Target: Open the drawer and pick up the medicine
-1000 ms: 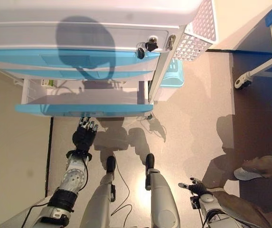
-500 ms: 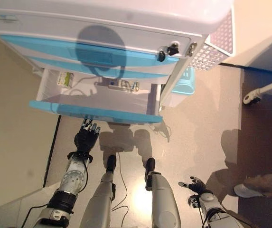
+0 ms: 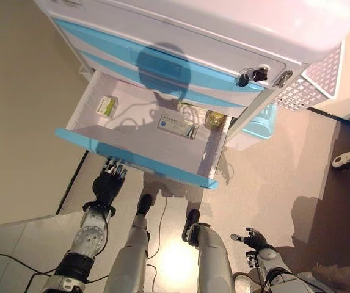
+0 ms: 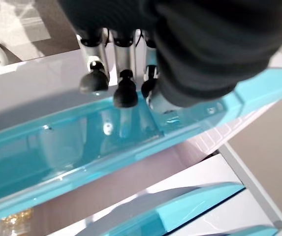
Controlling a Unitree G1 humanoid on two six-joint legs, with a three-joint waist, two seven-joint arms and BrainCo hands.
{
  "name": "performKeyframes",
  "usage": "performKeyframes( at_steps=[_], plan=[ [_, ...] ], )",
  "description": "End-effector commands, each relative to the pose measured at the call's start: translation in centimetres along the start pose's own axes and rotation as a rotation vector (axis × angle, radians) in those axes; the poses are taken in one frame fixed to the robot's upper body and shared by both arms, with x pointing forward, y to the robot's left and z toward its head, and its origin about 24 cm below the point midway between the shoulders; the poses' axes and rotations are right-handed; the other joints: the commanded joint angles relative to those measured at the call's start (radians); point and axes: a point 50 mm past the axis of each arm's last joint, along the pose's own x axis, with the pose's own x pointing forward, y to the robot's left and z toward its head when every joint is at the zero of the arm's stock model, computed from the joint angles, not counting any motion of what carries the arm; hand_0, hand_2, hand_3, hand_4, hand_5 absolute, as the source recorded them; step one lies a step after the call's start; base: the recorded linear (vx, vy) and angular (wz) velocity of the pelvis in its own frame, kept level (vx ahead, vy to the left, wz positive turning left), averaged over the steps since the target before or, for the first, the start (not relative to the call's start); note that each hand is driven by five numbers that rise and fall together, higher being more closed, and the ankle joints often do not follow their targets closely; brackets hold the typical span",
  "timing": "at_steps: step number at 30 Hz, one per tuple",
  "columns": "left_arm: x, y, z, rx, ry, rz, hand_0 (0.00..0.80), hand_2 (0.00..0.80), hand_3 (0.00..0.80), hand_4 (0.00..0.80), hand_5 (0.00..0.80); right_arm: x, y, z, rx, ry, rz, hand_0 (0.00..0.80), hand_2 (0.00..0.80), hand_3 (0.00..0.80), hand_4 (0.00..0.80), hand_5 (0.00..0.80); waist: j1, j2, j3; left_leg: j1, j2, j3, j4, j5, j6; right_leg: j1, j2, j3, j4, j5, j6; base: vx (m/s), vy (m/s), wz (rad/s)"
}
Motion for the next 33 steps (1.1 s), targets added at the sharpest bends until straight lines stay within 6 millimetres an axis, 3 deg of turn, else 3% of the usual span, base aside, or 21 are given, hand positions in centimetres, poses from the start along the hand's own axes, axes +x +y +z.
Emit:
performKeyframes(
  at_steps=[1,18,30,31,32,33],
  plan=[
    [-0.1,-2.1,2.3,0.056,-0.079,-0.149,0.8,0.8,0.8,0.8,0.8,-0.5,-0.8,-2.4,-0.029,0.066,-0.02,0.0,0.0,0.0,0.0,0.0,0.006,-0.026,-0.048,-0.025,-0.071,0.029,0.03,-0.025,0.054,0.009,-0.022,0.032,-0.153,0.141,0.115,-0.02,0.011,0.04],
    [-3.0,2.6,0.2,0.063,0.069,0.017,0.8,0.8,0.8,0.8,0.8,-0.4,-2.1,-1.9,-0.039,0.061,-0.051,0.0,0.0,0.0,0.0,0.0,0.024,0.004,-0.035,-0.022,-0.075,0.022,0.039,-0.02,0.057,0.023,-0.025,0.029,-0.154,0.143,0.115,-0.002,0.001,0.01],
    [-3.7,4.1,0.3,0.082,0.079,0.082,0.8,0.8,0.8,0.8,0.8,-0.5,-2.5,-1.8,-0.035,0.06,-0.063,0.0,0.0,0.0,0.0,0.0,0.028,0.007,-0.036,-0.019,-0.078,0.021,0.04,-0.022,0.06,0.024,-0.028,0.031,-0.147,0.144,0.118,0.0,0.0,0.0],
    [-3.8,4.4,0.3,0.094,0.08,0.099,0.602,0.602,0.602,0.602,0.602,-0.5,-2.5,-1.8,-0.037,0.06,-0.061,0.0,0.0,0.0,0.0,0.0,0.029,0.007,-0.036,-0.018,-0.077,0.022,0.039,-0.021,0.059,0.026,-0.028,0.031,-0.147,0.144,0.118,0.0,0.0,0.0],
    [-3.8,4.4,0.3,0.094,0.08,0.099,0.072,0.072,0.072,0.072,0.072,-0.5,-2.5,-1.8,-0.037,0.06,-0.061,0.0,0.0,0.0,0.0,0.0,0.029,0.007,-0.036,-0.018,-0.077,0.022,0.039,-0.021,0.059,0.026,-0.028,0.031,-0.147,0.144,0.118,0.0,0.0,0.0],
    [-3.9,4.7,0.3,0.097,0.082,0.118,0.0,0.0,0.0,0.0,0.0,-0.4,-2.6,-1.7,-0.037,0.058,-0.063,0.0,0.0,0.0,0.0,0.0,0.028,0.008,-0.037,-0.017,-0.077,0.023,0.037,-0.021,0.059,0.029,-0.028,0.032,-0.15,0.144,0.119,0.0,0.0,0.0]
  ],
)
